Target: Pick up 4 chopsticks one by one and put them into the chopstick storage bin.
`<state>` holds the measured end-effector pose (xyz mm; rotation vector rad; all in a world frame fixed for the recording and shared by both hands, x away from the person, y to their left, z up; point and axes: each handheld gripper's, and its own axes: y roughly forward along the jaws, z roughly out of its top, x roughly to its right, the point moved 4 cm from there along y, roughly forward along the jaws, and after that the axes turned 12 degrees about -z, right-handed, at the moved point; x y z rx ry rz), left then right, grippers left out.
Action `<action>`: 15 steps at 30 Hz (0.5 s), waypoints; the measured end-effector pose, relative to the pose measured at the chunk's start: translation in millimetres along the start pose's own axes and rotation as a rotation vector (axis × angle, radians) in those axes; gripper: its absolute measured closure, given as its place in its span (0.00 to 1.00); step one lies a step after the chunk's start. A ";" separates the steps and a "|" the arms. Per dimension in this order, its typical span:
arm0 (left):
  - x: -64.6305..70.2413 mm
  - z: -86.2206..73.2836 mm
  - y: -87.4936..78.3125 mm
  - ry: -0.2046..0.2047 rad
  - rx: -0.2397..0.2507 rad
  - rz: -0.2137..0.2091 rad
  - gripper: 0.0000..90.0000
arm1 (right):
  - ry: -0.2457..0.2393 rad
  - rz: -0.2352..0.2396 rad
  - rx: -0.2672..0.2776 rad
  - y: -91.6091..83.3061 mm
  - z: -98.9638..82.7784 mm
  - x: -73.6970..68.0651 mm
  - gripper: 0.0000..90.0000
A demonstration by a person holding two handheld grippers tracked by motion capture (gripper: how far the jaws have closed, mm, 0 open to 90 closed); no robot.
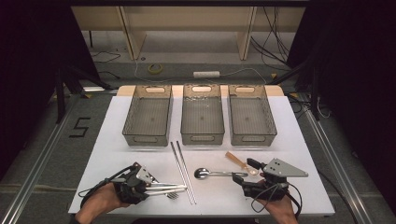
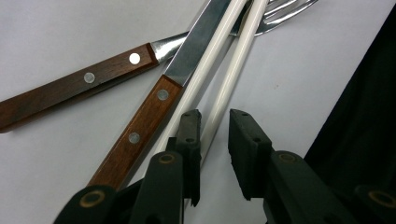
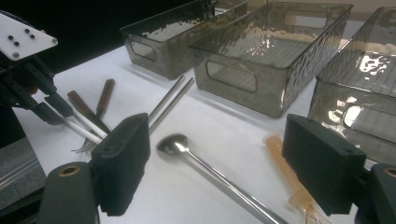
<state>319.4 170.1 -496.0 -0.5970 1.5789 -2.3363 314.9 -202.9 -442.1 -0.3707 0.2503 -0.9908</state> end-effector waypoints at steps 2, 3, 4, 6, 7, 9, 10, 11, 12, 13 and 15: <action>-0.3 0.2 0.7 0.000 -0.004 0.001 0.82 | 0.000 0.001 -0.001 0.0 -0.1 0.0 0.27; -1.0 0.3 1.2 0.007 -0.011 0.003 0.83 | 0.000 0.002 -0.003 0.2 -0.2 -0.2 0.27; -0.9 0.3 2.1 0.007 -0.016 0.000 0.83 | 0.000 0.002 -0.003 0.4 -0.2 -0.3 0.27; -1.3 0.4 4.0 0.019 -0.033 -0.001 0.83 | 0.000 0.002 -0.004 0.4 -0.2 -0.5 0.27; -1.4 0.5 5.2 0.021 -0.035 0.003 0.83 | -0.001 0.002 -0.004 0.9 -0.4 -0.5 0.27; -1.3 1.0 5.8 0.033 -0.051 0.000 0.83 | -0.002 0.002 -0.006 1.2 -0.5 -0.5 0.27; -1.4 1.4 6.0 0.042 -0.053 0.000 0.83 | -0.002 0.002 -0.007 1.2 -0.5 -0.5 0.27; -1.0 1.6 6.4 0.045 -0.053 -0.003 0.83 | -0.002 0.002 -0.007 1.2 -0.5 -0.5 0.27; -0.9 1.9 6.5 0.050 -0.057 -0.006 0.84 | -0.001 0.004 -0.006 1.5 -0.5 -0.5 0.27; -0.7 1.8 6.4 0.057 -0.063 -0.007 0.85 | 0.000 0.003 -0.008 1.6 -0.6 -0.6 0.27; 0.1 2.3 7.0 0.069 -0.064 -0.008 0.85 | -0.002 0.004 -0.008 1.7 -0.6 -0.6 0.27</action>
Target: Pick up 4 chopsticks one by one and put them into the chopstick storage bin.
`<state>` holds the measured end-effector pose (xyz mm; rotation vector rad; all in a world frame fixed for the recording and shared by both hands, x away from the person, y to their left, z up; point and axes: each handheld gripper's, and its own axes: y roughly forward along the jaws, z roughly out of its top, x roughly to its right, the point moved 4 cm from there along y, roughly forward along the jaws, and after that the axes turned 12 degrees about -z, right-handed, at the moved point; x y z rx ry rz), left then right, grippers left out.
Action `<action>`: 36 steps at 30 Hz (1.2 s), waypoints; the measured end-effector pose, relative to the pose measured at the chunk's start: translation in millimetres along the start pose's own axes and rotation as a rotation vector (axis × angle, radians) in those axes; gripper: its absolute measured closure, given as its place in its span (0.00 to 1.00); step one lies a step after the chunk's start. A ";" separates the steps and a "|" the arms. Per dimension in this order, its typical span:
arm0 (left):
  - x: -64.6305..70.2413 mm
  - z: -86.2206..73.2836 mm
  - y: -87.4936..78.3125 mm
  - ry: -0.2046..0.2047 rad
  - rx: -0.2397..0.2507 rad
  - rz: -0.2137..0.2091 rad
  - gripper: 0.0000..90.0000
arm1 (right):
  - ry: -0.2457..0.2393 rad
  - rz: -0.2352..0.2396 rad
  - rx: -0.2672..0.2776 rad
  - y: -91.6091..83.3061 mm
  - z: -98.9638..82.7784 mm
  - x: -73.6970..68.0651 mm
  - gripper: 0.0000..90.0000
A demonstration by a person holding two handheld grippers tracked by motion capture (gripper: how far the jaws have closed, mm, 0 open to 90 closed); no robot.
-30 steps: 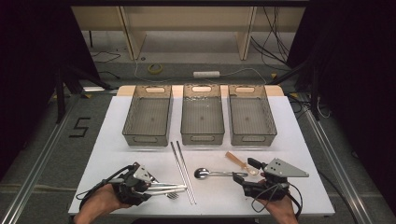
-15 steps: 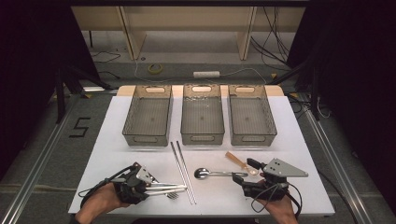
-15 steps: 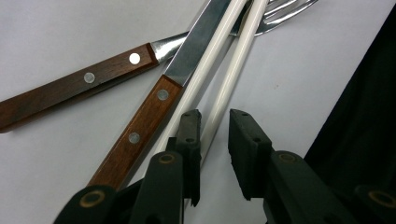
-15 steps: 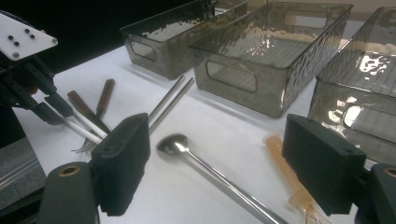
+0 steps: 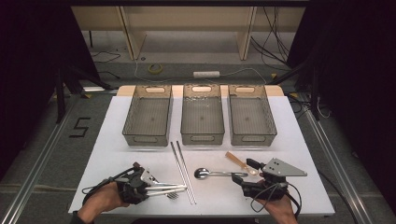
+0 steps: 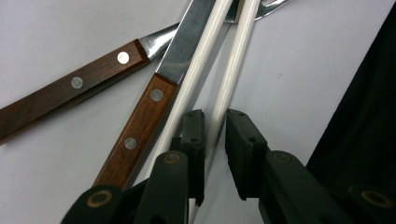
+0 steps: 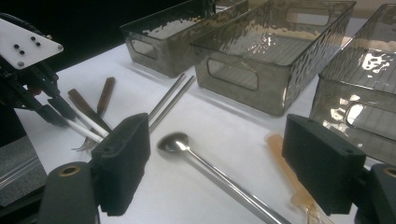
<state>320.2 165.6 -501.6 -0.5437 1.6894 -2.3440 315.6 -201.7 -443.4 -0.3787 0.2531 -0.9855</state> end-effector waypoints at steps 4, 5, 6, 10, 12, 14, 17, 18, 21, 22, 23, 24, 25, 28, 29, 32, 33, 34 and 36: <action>0.2 0.4 -0.1 0.040 -0.015 -0.001 0.87 | -0.001 0.000 -0.002 0.3 -0.2 0.0 0.27; 0.2 0.5 -0.2 0.051 -0.022 0.000 0.88 | -0.001 -0.002 -0.005 0.4 -0.3 0.1 0.27; 0.8 0.7 0.1 0.054 -0.022 -0.001 0.88 | 0.000 -0.003 -0.006 0.6 -0.3 0.2 0.27; 1.1 0.9 0.0 0.082 -0.033 0.000 0.89 | -0.004 -0.003 -0.008 0.7 -0.4 0.0 0.28; 1.5 0.8 -0.5 0.106 -0.045 -0.004 0.91 | -0.004 -0.003 -0.008 0.8 -0.4 0.1 0.28; 3.1 0.6 0.2 0.107 -0.038 -0.011 0.92 | -0.003 -0.004 -0.009 0.7 -0.4 0.1 0.28; 2.0 -0.1 -0.8 0.120 -0.044 -0.017 0.93 | -0.001 -0.003 -0.010 0.7 -0.4 0.3 0.28; 2.3 -0.3 -0.7 0.121 -0.041 -0.021 0.93 | -0.002 -0.003 -0.010 0.8 -0.4 0.3 0.28; 2.9 -0.4 -0.8 0.119 -0.037 -0.028 0.93 | -0.002 -0.002 -0.012 0.7 -0.4 0.2 0.28; 3.0 -0.2 -0.8 0.122 -0.036 -0.032 0.93 | -0.002 -0.002 -0.012 0.7 -0.4 0.2 0.28; 3.6 -0.2 -0.7 0.122 -0.035 -0.038 0.93 | -0.002 -0.002 -0.013 0.7 -0.5 0.2 0.28; 4.4 0.1 -0.7 0.116 -0.026 -0.041 0.93 | -0.002 -0.002 -0.013 0.7 -0.5 0.2 0.28; 4.4 0.2 -1.8 0.121 -0.031 -0.040 0.93 | -0.002 -0.001 -0.015 0.6 -0.6 0.1 0.28; 4.7 1.3 -3.7 0.111 -0.014 -0.034 0.93 | -0.002 0.001 -0.016 0.8 -0.7 0.0 0.28; 5.0 1.3 -3.9 0.109 -0.012 -0.038 0.93 | -0.002 0.001 -0.017 0.9 -0.8 0.0 0.28; 5.2 1.2 -5.3 0.110 -0.011 -0.043 0.93 | -0.002 0.002 -0.017 0.9 -0.8 -0.1 0.28; 5.0 1.1 -6.5 0.116 -0.017 -0.043 0.94 | -0.003 0.002 -0.018 1.1 -0.9 -0.1 0.28; 5.9 1.2 -6.9 0.108 -0.010 -0.046 0.94 | -0.003 0.002 -0.018 1.1 -0.9 -0.1 0.28; 6.9 2.0 -8.8 0.106 0.002 -0.037 0.94 | -0.002 0.002 -0.019 1.1 -0.9 -0.2 0.28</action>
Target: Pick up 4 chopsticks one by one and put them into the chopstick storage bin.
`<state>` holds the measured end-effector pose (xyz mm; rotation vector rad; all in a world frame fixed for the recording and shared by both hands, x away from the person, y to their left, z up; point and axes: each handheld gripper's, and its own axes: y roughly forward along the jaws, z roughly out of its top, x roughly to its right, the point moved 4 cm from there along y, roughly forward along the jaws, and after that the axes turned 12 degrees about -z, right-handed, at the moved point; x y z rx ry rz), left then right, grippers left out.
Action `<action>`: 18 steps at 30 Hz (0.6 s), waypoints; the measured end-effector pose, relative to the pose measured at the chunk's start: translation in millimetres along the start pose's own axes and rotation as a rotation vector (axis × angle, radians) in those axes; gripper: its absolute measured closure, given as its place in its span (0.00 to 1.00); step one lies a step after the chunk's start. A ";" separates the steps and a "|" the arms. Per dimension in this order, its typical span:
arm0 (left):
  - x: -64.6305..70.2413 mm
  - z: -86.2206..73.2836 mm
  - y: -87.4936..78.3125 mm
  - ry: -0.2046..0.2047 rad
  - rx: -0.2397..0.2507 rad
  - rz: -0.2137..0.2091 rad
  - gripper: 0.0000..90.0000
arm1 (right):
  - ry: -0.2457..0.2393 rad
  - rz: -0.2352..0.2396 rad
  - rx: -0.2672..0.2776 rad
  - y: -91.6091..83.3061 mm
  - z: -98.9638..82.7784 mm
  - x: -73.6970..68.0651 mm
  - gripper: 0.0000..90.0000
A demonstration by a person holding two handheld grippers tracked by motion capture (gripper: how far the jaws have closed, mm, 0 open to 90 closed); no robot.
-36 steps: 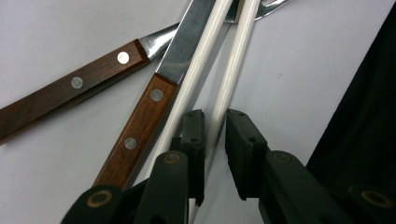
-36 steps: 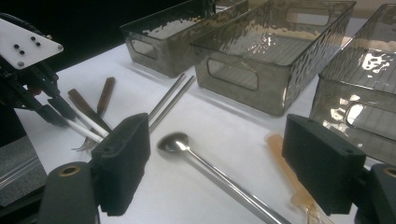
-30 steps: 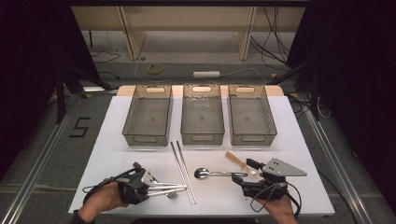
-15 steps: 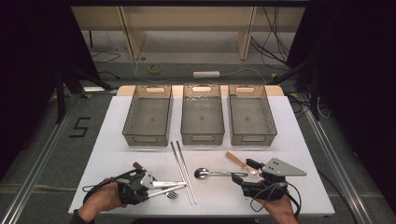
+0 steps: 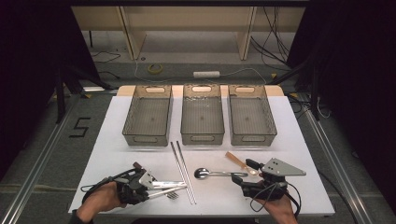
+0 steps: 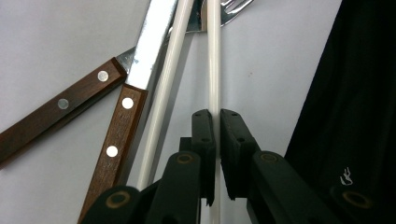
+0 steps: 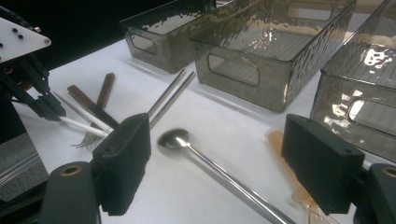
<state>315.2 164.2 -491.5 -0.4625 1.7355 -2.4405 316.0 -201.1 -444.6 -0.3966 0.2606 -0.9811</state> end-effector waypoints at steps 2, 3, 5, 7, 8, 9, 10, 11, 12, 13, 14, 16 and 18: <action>0.8 0.4 -2.2 0.008 -0.005 0.000 0.94 | 0.001 0.000 0.000 0.1 0.0 0.1 0.28; 1.5 0.5 -2.7 0.006 -0.003 -0.003 0.94 | 0.001 0.000 -0.002 0.2 -0.1 0.1 0.28; 2.6 0.7 -3.6 -0.001 0.006 -0.006 0.94 | 0.001 0.000 -0.002 0.1 -0.1 0.1 0.28; 3.1 0.6 -5.3 0.001 0.008 -0.010 0.94 | 0.000 0.000 -0.001 0.4 -0.2 0.2 0.28; 4.1 0.5 -5.9 0.002 0.008 -0.013 0.94 | 0.000 -0.001 -0.002 0.4 -0.2 0.1 0.28; 4.9 0.8 -6.5 0.000 0.016 -0.013 0.94 | -0.001 0.000 -0.001 0.5 -0.2 0.2 0.28; 5.5 1.0 -7.2 -0.002 0.019 -0.013 0.94 | -0.001 0.000 -0.001 0.5 -0.2 0.2 0.28; 5.8 1.2 -7.9 -0.001 0.021 -0.010 0.94 | -0.001 0.000 -0.003 0.5 -0.3 0.3 0.28; 5.6 1.1 -9.0 -0.002 0.023 -0.011 0.94 | -0.001 0.000 -0.003 0.5 -0.3 0.3 0.28; 5.9 1.0 -9.4 -0.003 0.034 -0.016 0.94 | -0.001 -0.001 -0.003 0.5 -0.4 0.4 0.28; 5.7 1.0 -10.1 -0.005 0.046 -0.016 0.94 | 0.000 -0.001 -0.003 0.4 -0.3 0.4 0.28; 6.4 0.6 -12.2 -0.009 0.056 -0.023 0.94 | 0.002 0.000 -0.003 0.6 -0.4 0.4 0.28; 8.5 1.5 -14.8 -0.012 0.081 -0.033 0.94 | -0.001 -0.001 -0.004 0.8 -0.5 0.5 0.28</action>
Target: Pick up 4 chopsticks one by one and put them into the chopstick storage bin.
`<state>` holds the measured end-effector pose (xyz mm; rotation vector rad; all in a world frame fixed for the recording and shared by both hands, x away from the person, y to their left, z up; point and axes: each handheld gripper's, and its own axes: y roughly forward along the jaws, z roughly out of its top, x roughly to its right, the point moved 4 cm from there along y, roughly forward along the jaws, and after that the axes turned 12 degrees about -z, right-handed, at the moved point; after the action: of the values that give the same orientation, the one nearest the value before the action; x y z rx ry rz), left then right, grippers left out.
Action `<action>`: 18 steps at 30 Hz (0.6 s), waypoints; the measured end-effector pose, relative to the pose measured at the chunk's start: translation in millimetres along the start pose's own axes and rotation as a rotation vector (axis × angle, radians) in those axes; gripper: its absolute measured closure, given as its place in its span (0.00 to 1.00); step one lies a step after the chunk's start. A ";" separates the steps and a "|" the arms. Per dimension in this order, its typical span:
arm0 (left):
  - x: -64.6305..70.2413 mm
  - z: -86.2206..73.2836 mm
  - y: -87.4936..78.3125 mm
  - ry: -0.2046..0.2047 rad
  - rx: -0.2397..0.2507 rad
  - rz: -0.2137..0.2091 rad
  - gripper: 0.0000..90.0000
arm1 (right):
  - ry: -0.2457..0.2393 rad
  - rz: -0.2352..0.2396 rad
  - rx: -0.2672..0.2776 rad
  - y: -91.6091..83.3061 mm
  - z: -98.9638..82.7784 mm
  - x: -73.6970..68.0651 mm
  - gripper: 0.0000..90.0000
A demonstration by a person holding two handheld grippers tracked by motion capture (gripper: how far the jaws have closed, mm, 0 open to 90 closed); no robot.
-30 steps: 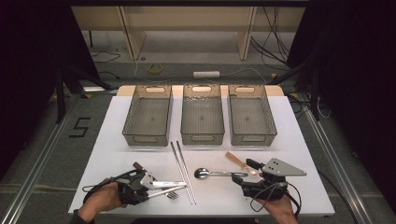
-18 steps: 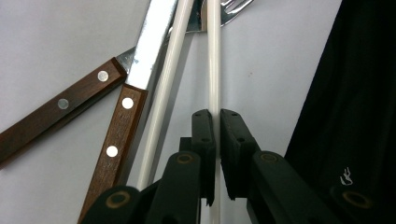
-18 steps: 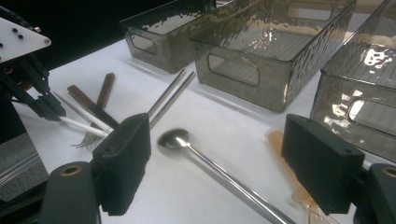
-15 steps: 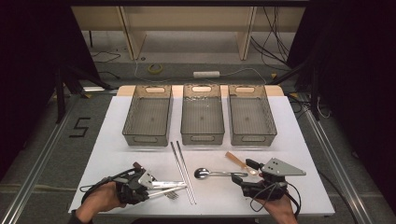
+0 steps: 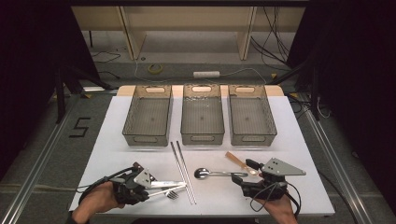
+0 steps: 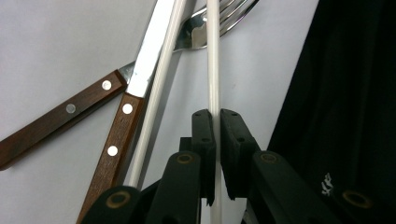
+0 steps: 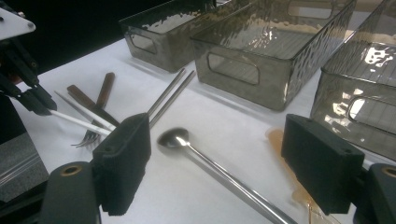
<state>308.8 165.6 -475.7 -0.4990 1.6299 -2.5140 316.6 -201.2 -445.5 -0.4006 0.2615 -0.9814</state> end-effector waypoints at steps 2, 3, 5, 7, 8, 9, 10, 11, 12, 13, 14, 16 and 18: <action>1.3 1.3 -2.1 0.008 0.000 0.003 0.94 | 0.001 0.001 -0.001 0.1 -0.1 -0.4 0.28; 1.6 2.3 -2.6 0.008 0.010 0.007 0.94 | 0.002 0.002 -0.003 0.2 -0.2 -0.6 0.28; 1.7 3.8 -2.3 0.006 0.017 0.003 0.94 | 0.001 0.002 -0.003 0.3 -0.2 -0.6 0.28; 0.3 4.6 -0.8 -0.004 0.027 0.008 0.94 | 0.002 0.001 -0.001 0.2 -0.1 -0.2 0.28; -0.8 4.9 -0.6 -0.005 0.032 0.012 0.94 | 0.003 0.001 -0.001 0.2 -0.2 -0.1 0.28; -1.2 5.1 -0.7 -0.012 0.037 0.011 0.94 | 0.003 0.001 -0.002 0.2 -0.2 -0.1 0.28; -1.5 5.5 -1.3 -0.013 0.044 0.016 0.94 | 0.003 0.001 -0.002 0.2 -0.2 -0.1 0.28; -1.5 6.4 -2.3 -0.019 0.060 0.018 0.94 | 0.004 0.001 -0.001 0.2 -0.2 0.0 0.28; -1.9 7.4 -4.2 -0.024 0.072 0.025 0.94 | 0.004 0.001 -0.001 0.2 -0.2 0.0 0.28; -2.0 8.5 -5.9 -0.029 0.081 0.029 0.94 | 0.003 0.001 -0.001 0.5 -0.2 0.0 0.28; -2.6 9.6 -7.7 -0.028 0.084 0.039 0.94 | 0.003 0.001 -0.001 0.5 -0.2 0.0 0.28; -4.1 12.7 -10.3 -0.049 0.115 0.051 0.94 | 0.006 0.001 -0.004 0.7 -0.4 -0.1 0.28; -5.1 15.5 -13.0 -0.063 0.140 0.058 0.94 | 0.005 0.000 -0.003 1.0 -0.3 0.4 0.28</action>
<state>319.9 159.0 -459.3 -0.5026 1.4135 -2.5196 317.4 -201.2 -446.2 -0.4010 0.2675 -0.9826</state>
